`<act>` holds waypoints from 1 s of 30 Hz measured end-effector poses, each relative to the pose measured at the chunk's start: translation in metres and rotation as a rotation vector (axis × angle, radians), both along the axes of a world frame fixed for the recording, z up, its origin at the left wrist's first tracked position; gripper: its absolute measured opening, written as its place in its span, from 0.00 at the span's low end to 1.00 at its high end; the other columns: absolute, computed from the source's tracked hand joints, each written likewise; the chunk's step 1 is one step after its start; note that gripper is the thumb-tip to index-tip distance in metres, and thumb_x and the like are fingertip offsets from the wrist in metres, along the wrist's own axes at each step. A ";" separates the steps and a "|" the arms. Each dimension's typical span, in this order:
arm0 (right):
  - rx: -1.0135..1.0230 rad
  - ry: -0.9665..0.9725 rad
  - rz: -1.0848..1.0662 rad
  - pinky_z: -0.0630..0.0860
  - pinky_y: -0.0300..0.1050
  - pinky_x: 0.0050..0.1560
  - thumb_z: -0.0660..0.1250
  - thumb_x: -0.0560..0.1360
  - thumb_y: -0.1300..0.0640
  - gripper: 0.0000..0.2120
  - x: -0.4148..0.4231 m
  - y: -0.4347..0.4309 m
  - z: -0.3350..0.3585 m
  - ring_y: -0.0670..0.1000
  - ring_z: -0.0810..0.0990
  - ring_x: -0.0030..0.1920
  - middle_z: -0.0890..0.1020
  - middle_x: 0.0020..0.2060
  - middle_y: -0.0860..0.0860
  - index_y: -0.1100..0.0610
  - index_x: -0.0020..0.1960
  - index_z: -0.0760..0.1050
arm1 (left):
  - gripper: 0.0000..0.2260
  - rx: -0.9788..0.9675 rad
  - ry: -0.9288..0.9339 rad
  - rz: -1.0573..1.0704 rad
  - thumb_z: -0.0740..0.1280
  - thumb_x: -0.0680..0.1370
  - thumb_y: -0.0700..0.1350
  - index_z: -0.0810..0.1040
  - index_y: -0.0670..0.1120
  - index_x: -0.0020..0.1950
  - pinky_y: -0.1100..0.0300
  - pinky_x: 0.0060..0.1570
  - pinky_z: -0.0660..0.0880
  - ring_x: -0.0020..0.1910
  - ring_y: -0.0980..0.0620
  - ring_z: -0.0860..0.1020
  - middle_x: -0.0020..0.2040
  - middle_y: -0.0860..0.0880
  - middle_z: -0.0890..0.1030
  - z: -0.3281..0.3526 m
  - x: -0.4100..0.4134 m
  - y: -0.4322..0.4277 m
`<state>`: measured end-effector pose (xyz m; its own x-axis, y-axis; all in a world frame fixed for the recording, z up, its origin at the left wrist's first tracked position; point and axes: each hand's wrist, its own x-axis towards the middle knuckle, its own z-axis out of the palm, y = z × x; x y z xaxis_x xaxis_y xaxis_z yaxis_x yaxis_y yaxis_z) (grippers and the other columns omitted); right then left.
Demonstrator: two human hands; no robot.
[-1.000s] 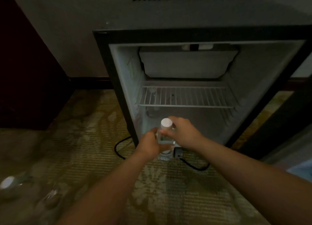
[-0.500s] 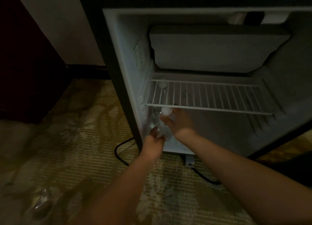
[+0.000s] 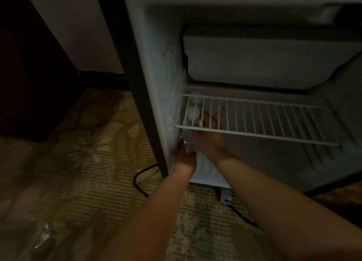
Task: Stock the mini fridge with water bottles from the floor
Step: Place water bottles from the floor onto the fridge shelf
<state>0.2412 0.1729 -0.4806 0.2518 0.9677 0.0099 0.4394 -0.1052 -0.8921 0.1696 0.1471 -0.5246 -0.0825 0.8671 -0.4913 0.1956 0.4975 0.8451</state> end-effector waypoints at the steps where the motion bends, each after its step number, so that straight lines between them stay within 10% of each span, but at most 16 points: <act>1: -0.002 -0.029 -0.005 0.59 0.23 0.49 0.68 0.75 0.58 0.21 0.000 0.003 -0.001 0.55 0.73 0.65 0.75 0.65 0.56 0.60 0.67 0.70 | 0.28 -0.011 -0.002 0.005 0.59 0.80 0.38 0.54 0.51 0.77 0.47 0.72 0.63 0.73 0.46 0.63 0.76 0.48 0.62 -0.002 0.000 0.001; 11: -0.279 -0.078 0.178 0.66 0.44 0.66 0.66 0.76 0.56 0.28 0.017 -0.028 -0.013 0.58 0.69 0.69 0.69 0.69 0.58 0.61 0.72 0.61 | 0.22 -0.041 -0.029 -0.113 0.58 0.80 0.39 0.61 0.46 0.74 0.50 0.70 0.66 0.72 0.47 0.65 0.73 0.47 0.65 0.015 -0.014 -0.023; 14: -0.496 -0.326 0.310 0.67 0.42 0.63 0.63 0.78 0.50 0.25 0.023 -0.042 -0.010 0.55 0.70 0.67 0.70 0.69 0.57 0.60 0.70 0.66 | 0.08 -0.062 0.032 -0.124 0.58 0.80 0.39 0.77 0.45 0.48 0.59 0.55 0.72 0.59 0.45 0.75 0.56 0.42 0.76 0.021 -0.026 -0.038; 17: -0.597 -0.334 0.389 0.75 0.46 0.51 0.64 0.77 0.50 0.19 0.024 -0.053 0.005 0.55 0.78 0.56 0.77 0.60 0.58 0.60 0.63 0.73 | 0.13 -0.010 0.099 -0.171 0.59 0.79 0.40 0.73 0.47 0.35 0.53 0.51 0.74 0.49 0.45 0.77 0.45 0.40 0.77 0.029 -0.045 -0.053; 22: -0.656 -0.440 0.585 0.76 0.41 0.38 0.63 0.77 0.51 0.20 0.017 -0.074 0.059 0.53 0.80 0.49 0.78 0.53 0.58 0.58 0.66 0.69 | 0.09 0.004 0.231 -0.381 0.58 0.80 0.45 0.75 0.43 0.46 0.50 0.58 0.74 0.47 0.47 0.76 0.46 0.43 0.77 0.066 -0.076 -0.077; 30: -0.447 -0.628 0.785 0.77 0.44 0.46 0.64 0.77 0.52 0.17 -0.028 -0.116 0.162 0.51 0.81 0.47 0.79 0.54 0.54 0.57 0.64 0.72 | 0.10 0.122 0.461 -0.524 0.59 0.80 0.45 0.77 0.42 0.52 0.58 0.49 0.70 0.46 0.51 0.75 0.45 0.47 0.77 0.153 -0.130 -0.126</act>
